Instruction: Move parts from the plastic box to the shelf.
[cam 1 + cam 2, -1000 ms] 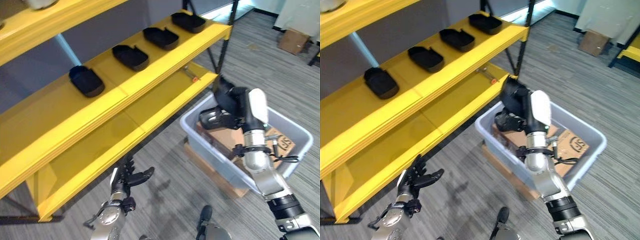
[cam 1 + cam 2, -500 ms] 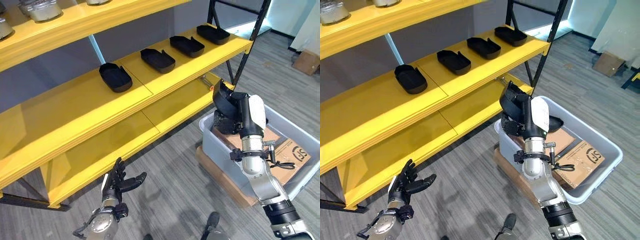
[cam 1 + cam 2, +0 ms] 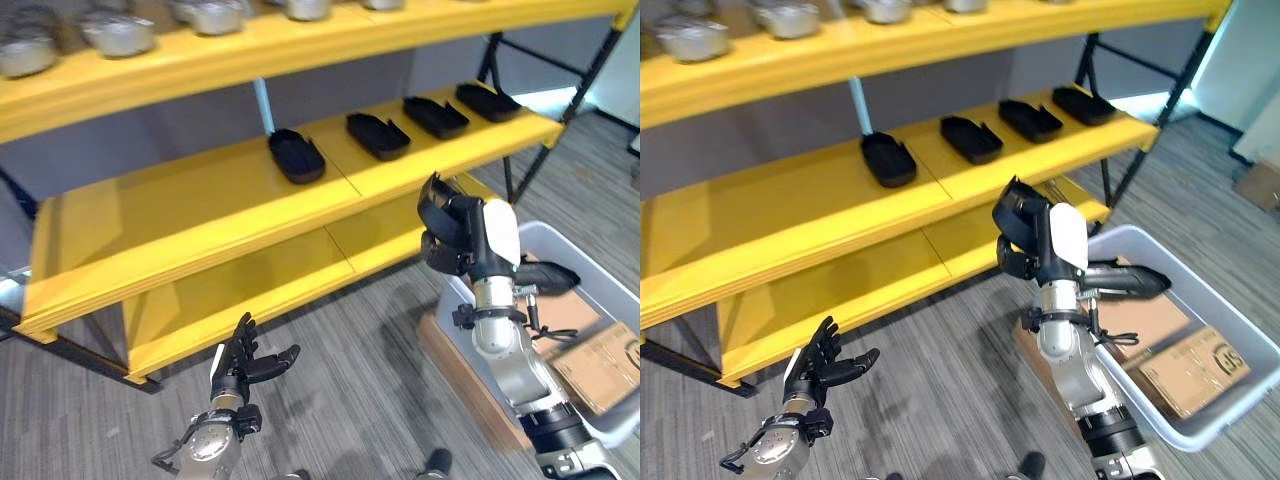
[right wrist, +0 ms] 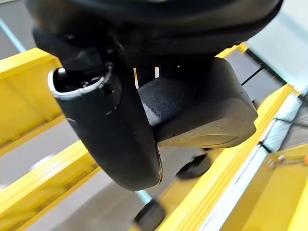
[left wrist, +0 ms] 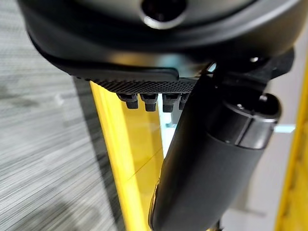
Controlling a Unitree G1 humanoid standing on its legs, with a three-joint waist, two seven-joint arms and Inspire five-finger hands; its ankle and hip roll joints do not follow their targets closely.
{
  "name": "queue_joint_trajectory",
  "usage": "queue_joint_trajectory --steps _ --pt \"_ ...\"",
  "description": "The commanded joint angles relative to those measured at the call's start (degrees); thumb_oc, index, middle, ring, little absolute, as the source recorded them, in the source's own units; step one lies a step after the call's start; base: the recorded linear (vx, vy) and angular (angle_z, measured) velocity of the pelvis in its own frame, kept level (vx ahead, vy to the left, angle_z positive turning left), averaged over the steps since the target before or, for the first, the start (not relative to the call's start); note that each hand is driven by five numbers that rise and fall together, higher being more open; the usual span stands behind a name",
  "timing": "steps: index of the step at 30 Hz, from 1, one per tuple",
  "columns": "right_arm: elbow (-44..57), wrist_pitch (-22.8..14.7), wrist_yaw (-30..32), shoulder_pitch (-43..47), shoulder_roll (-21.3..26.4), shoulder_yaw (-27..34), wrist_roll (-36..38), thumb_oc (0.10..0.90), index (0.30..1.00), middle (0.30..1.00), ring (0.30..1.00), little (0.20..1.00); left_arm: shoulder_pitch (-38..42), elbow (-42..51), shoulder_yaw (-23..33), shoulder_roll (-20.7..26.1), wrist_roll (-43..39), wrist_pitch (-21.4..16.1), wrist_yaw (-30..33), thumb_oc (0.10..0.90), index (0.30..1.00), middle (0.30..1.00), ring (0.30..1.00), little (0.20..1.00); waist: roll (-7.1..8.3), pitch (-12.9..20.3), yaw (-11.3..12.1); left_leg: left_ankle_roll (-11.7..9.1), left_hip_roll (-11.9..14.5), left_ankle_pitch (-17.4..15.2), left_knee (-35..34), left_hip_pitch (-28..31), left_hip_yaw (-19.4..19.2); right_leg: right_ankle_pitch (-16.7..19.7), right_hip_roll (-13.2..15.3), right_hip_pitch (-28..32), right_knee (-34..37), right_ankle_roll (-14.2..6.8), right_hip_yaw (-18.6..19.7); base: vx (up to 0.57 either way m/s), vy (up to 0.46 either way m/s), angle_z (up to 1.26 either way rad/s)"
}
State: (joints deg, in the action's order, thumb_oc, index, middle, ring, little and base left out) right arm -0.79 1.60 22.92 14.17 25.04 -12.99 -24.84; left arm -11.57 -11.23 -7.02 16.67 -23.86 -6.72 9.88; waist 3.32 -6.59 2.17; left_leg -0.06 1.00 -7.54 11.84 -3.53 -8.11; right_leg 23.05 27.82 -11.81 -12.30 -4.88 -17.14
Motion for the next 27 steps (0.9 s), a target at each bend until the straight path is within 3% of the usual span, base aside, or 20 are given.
queue_joint_trajectory --steps 1,2,6,9,14,22,27 --pt "5.62 -6.35 3.04 11.38 2.92 4.66 -2.95 0.4 0.3 0.3 0.3 0.3 5.48 6.06 -0.85 4.31 3.2 -5.65 0.11 0.9 1.0 1.0 1.0 1.0 -1.09 -0.17 -2.99 0.66 -1.94 5.07 -16.84 5.68 3.32 -15.44 -16.6 -1.16 2.54 -4.49 17.11 0.05 -0.003 1.3" --pt "6.14 -6.7 3.36 10.68 2.96 5.67 -2.4 0.4 0.3 0.3 0.3 0.3 6.55 5.98 -1.12 4.51 4.16 -5.65 -0.27 0.9 1.0 1.0 1.0 1.0 -0.8 -0.53 -3.55 0.43 -2.47 5.38 -16.84 4.94 5.05 -15.26 -17.65 -1.97 5.27 -4.52 18.79 0.04 -0.022 1.37" --pt "6.39 -6.95 3.17 11.7 2.19 5.65 -1.98 0.4 0.3 0.3 0.3 0.3 7.24 6.35 -1.0 5.11 4.28 -5.71 -0.22 0.9 1.0 1.0 1.0 1.0 -1.15 -1.24 -3.96 0.08 -2.08 5.53 -16.84 4.0 6.53 -12.52 -16.82 -4.73 10.79 -5.51 19.83 0.02 -0.075 0.53" --pt "6.07 -6.75 3.17 13.23 2.4 4.94 -2.49 0.4 0.3 0.3 0.3 0.3 7.37 6.01 -1.08 5.6 3.71 -5.72 -0.05 0.9 1.0 1.0 1.0 1.0 -0.99 -2.05 -4.22 -0.43 -1.99 4.88 -16.84 4.72 8.6 -10.79 -15.88 -6.65 13.04 -6.46 24.23 0.08 -0.103 0.11" --pt "6.77 -7.02 2.68 12.23 2.78 5.49 -2.69 0.4 0.3 0.3 0.3 0.3 6.8 5.78 -0.47 4.67 3.25 -5.88 -0.14 0.9 1.0 1.0 1.0 1.0 0.66 -0.28 -4.68 -1.02 -1.42 2.08 -16.74 8.28 10.25 -9.47 -15.05 -3.27 13.43 -7.84 24.7 0.2 -0.198 0.62" --pt "7.74 -8.23 1.38 12.0 3.06 4.34 -1.2 0.4 0.3 0.3 0.3 0.3 4.05 6.27 -0.01 3.02 1.51 -5.39 -0.17 0.9 1.0 1.0 1.0 1.0 -0.58 2.99 -4.54 -3.1 3.69 1.68 -15.29 9.0 13.21 -16.81 -18.69 -1.06 8.5 -5.53 21.2 0.14 -0.207 0.3" --pt "8.06 -8.83 1.65 12.56 3.11 3.6 -1.11 0.4 0.3 0.3 0.3 0.3 2.9 6.37 -0.43 2.58 1.1 -5.08 -0.63 0.9 1.0 1.0 1.0 1.0 -2.49 4.26 -4.19 -3.89 5.53 2.11 -14.92 8.9 14.04 -19.89 -20.27 -0.47 6.25 -3.91 19.4 0.09 -0.14 0.18"
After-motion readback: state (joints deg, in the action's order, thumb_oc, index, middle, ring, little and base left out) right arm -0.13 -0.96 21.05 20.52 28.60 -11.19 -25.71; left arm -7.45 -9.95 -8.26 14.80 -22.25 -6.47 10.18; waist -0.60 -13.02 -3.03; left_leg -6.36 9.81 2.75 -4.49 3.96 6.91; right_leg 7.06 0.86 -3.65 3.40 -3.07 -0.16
